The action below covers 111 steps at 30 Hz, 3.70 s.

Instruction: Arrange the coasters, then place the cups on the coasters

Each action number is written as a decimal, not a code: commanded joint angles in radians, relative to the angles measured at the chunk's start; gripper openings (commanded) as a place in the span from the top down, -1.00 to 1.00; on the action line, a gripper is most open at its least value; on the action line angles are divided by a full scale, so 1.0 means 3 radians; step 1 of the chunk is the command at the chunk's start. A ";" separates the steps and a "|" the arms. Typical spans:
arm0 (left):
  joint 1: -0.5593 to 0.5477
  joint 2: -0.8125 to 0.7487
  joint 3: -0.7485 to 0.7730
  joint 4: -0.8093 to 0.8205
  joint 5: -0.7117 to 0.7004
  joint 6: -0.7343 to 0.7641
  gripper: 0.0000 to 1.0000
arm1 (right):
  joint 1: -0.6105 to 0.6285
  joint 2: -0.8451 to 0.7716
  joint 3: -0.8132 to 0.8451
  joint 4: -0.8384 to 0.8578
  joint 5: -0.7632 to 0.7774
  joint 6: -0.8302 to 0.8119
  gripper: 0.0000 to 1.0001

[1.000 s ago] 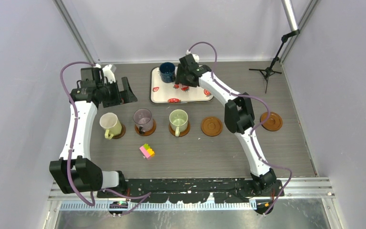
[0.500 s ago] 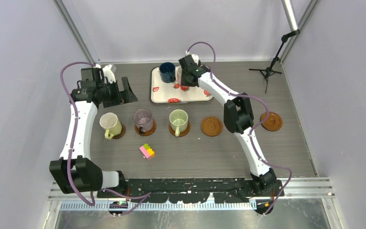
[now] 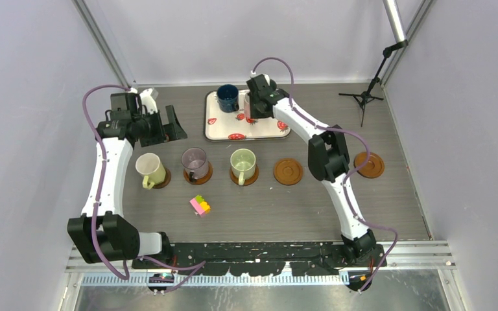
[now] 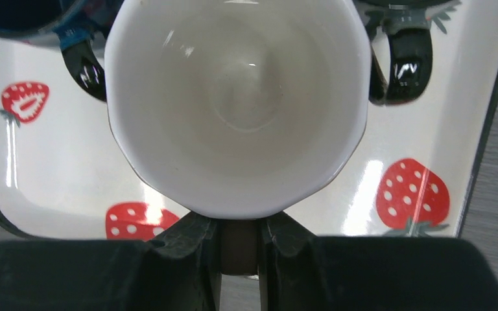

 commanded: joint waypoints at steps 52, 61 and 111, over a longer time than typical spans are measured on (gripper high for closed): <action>0.0018 -0.0130 -0.0165 0.0252 0.0298 0.0056 -0.99 | -0.3971 -0.4670 -0.4238 0.0049 -0.2506 -0.2223 0.99; 0.0020 -0.0094 -0.0259 0.0362 0.0313 0.0059 -0.99 | -0.4005 -0.4685 -0.4760 0.0707 -0.2462 -0.2256 0.99; 0.0061 -0.0076 -0.0403 0.0415 0.0304 0.0127 -0.99 | -0.3854 -0.4138 -0.5231 0.1544 -0.2269 -0.2273 0.99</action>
